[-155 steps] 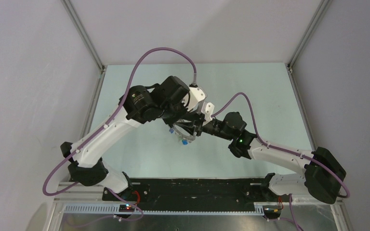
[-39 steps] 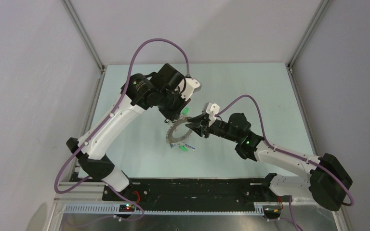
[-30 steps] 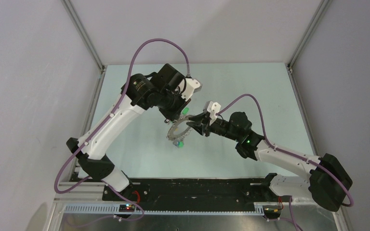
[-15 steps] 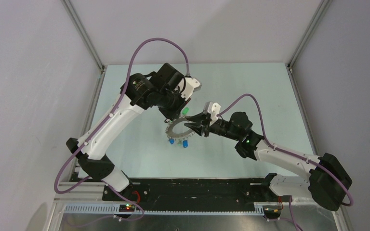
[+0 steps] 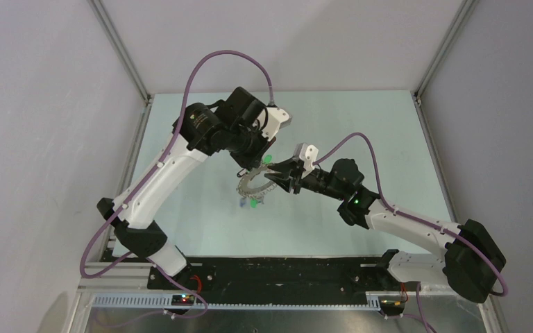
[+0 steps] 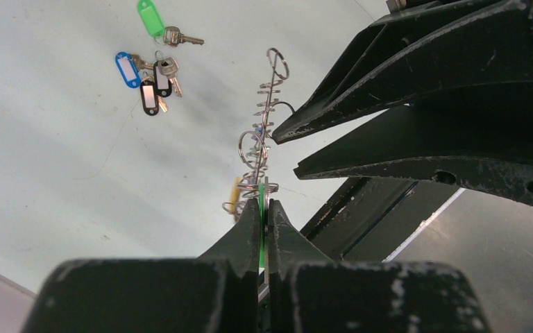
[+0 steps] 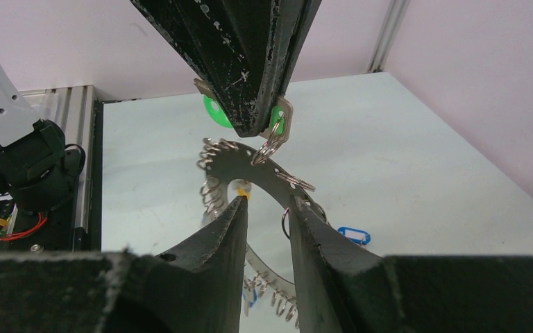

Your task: Remove the keys from the keyring

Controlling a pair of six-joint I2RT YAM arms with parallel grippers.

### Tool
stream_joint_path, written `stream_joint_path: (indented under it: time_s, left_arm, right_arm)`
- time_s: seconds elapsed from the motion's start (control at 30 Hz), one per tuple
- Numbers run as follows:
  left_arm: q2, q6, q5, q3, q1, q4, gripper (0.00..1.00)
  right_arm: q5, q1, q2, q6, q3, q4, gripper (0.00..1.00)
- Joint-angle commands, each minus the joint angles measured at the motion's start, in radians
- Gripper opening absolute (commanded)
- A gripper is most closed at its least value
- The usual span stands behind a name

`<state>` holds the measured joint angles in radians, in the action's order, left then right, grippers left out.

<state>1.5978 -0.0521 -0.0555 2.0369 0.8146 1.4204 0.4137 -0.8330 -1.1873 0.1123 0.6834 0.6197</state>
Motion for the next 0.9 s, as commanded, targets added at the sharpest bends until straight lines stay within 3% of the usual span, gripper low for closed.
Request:
stream_joint_path:
  time_s: [0.0, 0.4, 0.87]
  left_arm:
    - [0.006, 0.001, -0.01, 0.046, -0.012, -0.03, 0.0]
    - [0.039, 0.011, -0.024, 0.078, -0.026, -0.029, 0.0]
    - [0.045, 0.028, -0.031, 0.086, -0.025, -0.03, 0.0]
  right_arm:
    - [-0.028, 0.005, -0.001, -0.002, 0.042, 0.047, 0.33]
    - [-0.054, 0.005, 0.038, -0.002, 0.041, -0.035, 0.33]
    - [-0.063, 0.004, -0.001, -0.04, 0.041, 0.104, 0.31]
